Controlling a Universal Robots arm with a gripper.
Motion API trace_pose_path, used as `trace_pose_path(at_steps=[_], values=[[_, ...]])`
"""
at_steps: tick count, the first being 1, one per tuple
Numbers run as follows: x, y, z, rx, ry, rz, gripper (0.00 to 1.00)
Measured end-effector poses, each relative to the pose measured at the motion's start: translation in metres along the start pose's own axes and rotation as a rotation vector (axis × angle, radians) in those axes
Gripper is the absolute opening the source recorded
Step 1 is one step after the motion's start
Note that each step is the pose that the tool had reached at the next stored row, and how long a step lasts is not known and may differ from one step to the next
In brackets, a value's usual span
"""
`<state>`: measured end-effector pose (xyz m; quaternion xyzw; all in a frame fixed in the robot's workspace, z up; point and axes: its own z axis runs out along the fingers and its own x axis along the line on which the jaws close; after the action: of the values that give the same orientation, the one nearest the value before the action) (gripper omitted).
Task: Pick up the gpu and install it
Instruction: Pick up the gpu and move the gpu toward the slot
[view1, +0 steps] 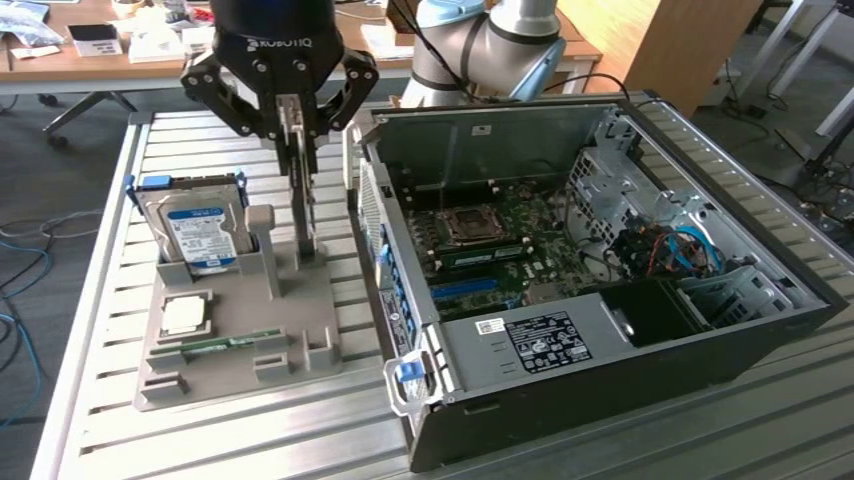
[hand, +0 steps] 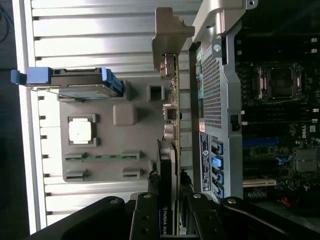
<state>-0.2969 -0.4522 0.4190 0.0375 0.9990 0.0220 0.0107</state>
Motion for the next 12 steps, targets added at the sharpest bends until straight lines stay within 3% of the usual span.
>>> trace_pose_path(at_steps=[12], values=[[-0.020,0.0015,0.0005,0.0000,0.0000,0.000,0.27]])
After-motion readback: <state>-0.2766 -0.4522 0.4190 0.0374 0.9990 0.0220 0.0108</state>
